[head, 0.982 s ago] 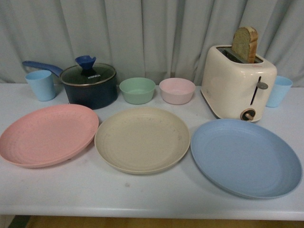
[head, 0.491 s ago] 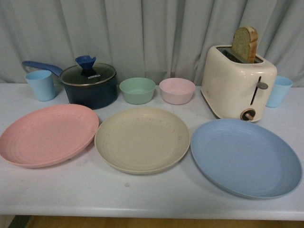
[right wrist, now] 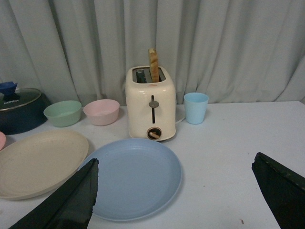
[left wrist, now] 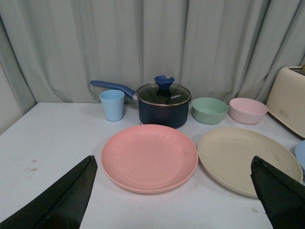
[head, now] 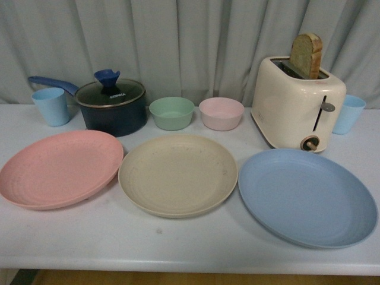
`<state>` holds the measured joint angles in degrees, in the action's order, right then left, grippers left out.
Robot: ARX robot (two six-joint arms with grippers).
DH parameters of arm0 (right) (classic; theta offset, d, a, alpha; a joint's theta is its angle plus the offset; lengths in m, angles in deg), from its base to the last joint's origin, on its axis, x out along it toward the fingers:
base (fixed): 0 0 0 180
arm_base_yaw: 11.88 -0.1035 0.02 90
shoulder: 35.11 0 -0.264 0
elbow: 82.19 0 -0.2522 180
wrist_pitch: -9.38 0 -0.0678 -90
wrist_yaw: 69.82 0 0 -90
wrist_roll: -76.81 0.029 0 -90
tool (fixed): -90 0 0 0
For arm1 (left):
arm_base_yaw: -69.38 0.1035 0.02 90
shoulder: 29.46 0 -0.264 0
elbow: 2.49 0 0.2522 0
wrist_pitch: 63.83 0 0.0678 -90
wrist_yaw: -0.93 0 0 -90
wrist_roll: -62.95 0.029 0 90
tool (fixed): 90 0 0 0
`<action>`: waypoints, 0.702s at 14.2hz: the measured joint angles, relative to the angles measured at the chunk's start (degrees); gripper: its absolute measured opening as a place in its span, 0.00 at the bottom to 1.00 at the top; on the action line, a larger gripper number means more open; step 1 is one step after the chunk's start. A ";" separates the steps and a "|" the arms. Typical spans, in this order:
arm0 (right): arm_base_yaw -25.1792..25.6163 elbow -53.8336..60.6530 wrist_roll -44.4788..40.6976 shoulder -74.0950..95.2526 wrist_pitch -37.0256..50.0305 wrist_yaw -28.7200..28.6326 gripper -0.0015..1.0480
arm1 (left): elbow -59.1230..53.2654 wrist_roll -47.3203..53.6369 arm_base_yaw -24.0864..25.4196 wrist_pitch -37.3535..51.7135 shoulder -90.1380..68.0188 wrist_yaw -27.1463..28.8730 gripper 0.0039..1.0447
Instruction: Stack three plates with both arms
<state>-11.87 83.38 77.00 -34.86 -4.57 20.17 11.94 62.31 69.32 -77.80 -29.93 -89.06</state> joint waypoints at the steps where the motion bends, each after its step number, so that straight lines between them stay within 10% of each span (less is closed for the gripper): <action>1: 0.00 0.00 0.00 0.00 -0.02 0.00 0.94 | 0.00 0.02 0.00 0.00 0.00 0.00 0.94; 4: 0.00 0.00 -0.04 0.00 0.07 -0.02 0.94 | 10.71 -11.21 -1.77 -9.97 -20.74 18.78 0.94; 10: 0.00 0.00 -0.04 0.00 0.00 -0.02 0.94 | 25.64 -9.77 8.72 23.23 -67.34 3.10 0.94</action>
<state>-11.87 83.38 76.95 -34.86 -4.57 20.15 37.58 52.54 78.04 -54.57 -97.27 -85.95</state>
